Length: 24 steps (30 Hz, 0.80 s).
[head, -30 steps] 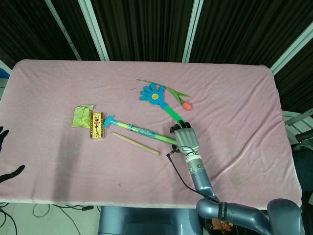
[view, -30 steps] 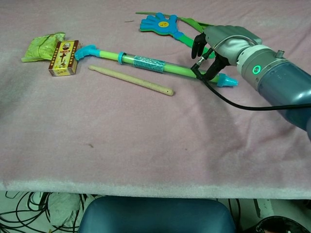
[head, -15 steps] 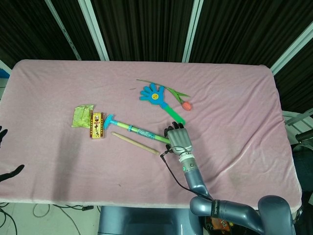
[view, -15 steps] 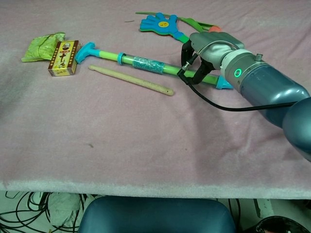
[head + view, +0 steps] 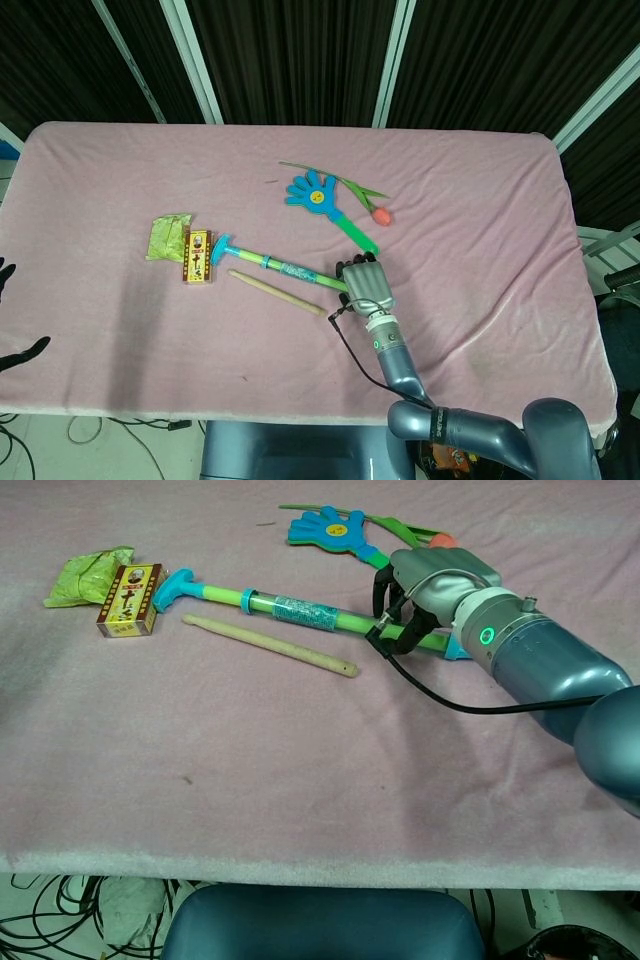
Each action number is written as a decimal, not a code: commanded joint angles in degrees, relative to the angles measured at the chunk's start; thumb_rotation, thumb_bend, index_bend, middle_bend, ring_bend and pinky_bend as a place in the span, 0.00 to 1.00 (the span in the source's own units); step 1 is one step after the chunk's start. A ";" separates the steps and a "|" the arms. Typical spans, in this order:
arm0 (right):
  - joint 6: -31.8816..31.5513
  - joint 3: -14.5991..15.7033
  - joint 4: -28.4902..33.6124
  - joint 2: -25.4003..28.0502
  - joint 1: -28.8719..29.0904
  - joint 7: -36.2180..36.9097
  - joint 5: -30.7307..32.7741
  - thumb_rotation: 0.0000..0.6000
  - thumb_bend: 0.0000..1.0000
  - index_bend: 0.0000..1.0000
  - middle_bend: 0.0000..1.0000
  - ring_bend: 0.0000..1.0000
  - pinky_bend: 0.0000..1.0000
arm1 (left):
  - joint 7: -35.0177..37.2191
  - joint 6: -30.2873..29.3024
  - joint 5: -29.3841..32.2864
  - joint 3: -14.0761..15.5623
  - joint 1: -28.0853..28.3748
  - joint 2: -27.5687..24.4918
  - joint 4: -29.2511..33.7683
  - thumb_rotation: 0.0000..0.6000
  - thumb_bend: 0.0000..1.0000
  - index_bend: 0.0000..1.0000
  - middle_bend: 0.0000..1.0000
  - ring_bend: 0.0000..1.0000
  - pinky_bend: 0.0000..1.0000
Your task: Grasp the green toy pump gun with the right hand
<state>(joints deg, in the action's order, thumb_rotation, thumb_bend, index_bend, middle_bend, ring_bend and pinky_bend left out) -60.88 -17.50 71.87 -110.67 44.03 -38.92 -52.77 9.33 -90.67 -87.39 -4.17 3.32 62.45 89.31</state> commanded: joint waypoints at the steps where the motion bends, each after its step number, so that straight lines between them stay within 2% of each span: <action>1: -0.49 0.33 0.35 0.27 -0.34 2.99 -2.23 1.00 0.63 0.83 0.69 0.61 0.64 | 0.03 -0.04 0.02 -0.03 0.00 0.02 -0.02 1.00 0.00 0.00 0.00 0.00 0.00; 6: -2.20 0.50 1.60 1.38 -1.24 9.31 -7.05 1.00 0.66 0.86 0.71 0.63 0.70 | 0.11 -0.09 -0.01 -0.05 -0.01 0.03 -0.01 1.00 0.00 0.00 0.00 0.00 0.00; 13: -6.24 -1.19 7.22 6.01 -3.00 16.26 -12.39 1.00 0.67 0.86 0.71 0.63 0.70 | -0.08 -0.18 -0.14 -0.03 -0.01 0.13 -0.11 1.00 0.00 0.00 0.00 0.00 0.00; 19: -9.96 -1.81 14.56 13.06 -6.35 19.77 -15.31 1.00 0.67 0.86 0.71 0.63 0.70 | -0.69 -0.56 -0.58 0.10 -0.09 0.36 -0.30 1.00 0.00 0.00 0.00 0.00 0.00; 24: -13.57 -0.27 20.87 19.74 -11.05 23.73 -17.99 1.00 0.68 0.86 0.71 0.63 0.70 | -1.25 -1.09 -1.18 0.24 -0.19 0.63 -0.67 1.00 0.00 0.00 0.00 0.00 0.00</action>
<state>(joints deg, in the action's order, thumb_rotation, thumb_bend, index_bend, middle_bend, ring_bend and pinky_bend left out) -72.38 -18.53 89.90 -93.67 35.43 -17.56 -69.20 8.12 -91.72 -88.53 -3.95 3.15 63.04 88.69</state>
